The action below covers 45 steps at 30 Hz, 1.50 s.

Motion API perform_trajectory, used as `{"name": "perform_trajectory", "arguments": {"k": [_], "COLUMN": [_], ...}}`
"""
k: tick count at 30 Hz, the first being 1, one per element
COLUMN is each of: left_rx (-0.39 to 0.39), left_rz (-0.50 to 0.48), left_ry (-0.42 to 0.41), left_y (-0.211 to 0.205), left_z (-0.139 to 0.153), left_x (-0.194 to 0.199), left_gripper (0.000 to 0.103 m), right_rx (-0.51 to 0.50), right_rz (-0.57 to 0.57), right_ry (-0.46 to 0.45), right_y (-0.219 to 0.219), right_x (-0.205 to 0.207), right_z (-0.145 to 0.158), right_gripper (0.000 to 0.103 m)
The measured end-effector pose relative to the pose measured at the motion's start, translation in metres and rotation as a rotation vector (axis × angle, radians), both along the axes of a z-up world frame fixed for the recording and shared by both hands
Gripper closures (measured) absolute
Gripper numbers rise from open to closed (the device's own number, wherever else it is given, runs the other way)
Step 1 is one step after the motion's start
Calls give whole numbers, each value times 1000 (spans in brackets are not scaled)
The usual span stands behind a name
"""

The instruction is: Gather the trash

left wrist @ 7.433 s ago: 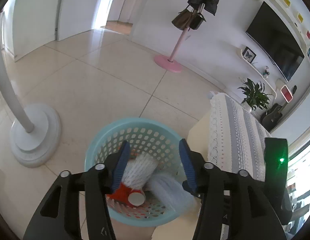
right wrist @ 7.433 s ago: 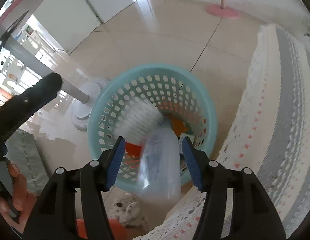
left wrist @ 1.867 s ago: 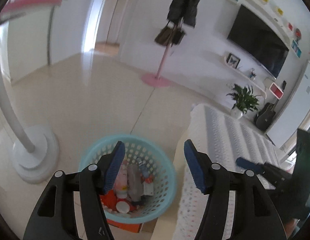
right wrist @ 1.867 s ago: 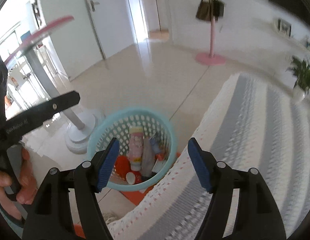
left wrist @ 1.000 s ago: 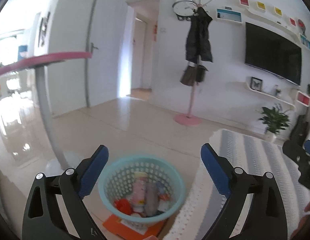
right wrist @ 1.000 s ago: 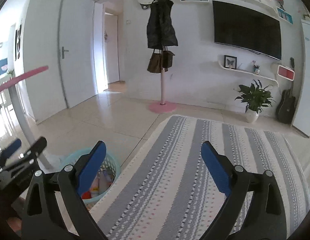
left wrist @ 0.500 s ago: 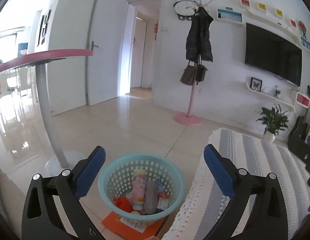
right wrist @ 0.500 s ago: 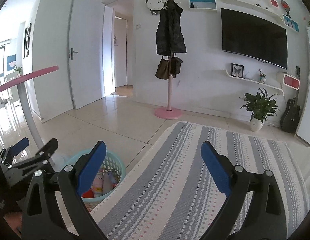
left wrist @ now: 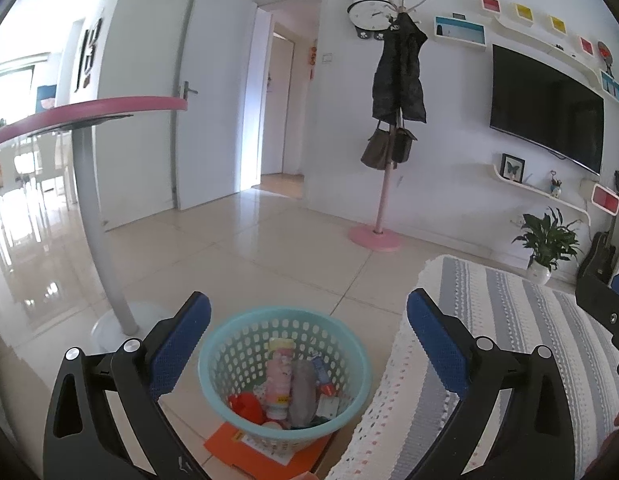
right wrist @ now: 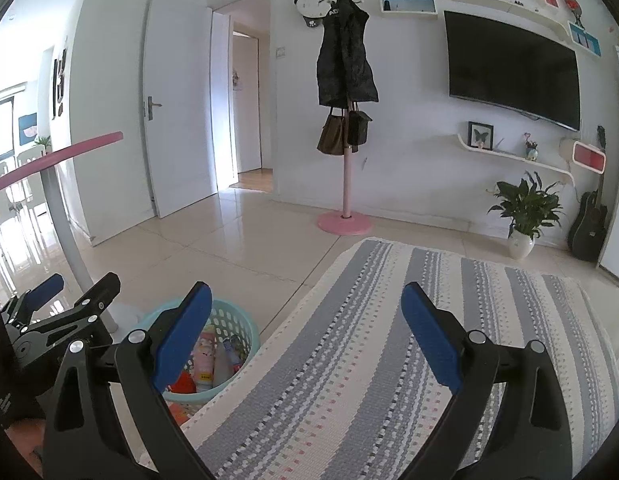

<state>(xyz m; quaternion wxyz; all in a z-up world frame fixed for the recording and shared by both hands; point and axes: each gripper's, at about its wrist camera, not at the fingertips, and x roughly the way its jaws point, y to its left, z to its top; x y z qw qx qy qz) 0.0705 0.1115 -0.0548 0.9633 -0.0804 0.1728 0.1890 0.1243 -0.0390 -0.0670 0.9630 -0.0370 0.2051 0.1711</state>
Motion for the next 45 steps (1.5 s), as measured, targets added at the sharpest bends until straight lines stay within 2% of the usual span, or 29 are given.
{"name": "perform_trajectory", "arguments": {"k": [4, 11, 20, 36, 45], "left_rx": [-35, -11, -12, -21, -11], "left_rz": [-19, 3, 0, -20, -15], "left_ry": [2, 3, 7, 33, 26], "left_y": [3, 2, 0, 0, 1], "left_z": [-1, -2, -3, -6, -5], "left_x": [1, 1, 1, 3, 3], "left_gripper": [8, 8, 8, 8, 8], "right_rx": [14, 4, -20, -79, -73], "right_rz": [6, 4, 5, -10, 4], "right_ry": [51, 28, 45, 18, 11], "right_y": [-2, -1, 2, 11, 12], "right_x": [8, 5, 6, 4, 2], "right_z": [-6, -6, -10, -12, -13], "right_gripper": [11, 11, 11, 11, 11]}}
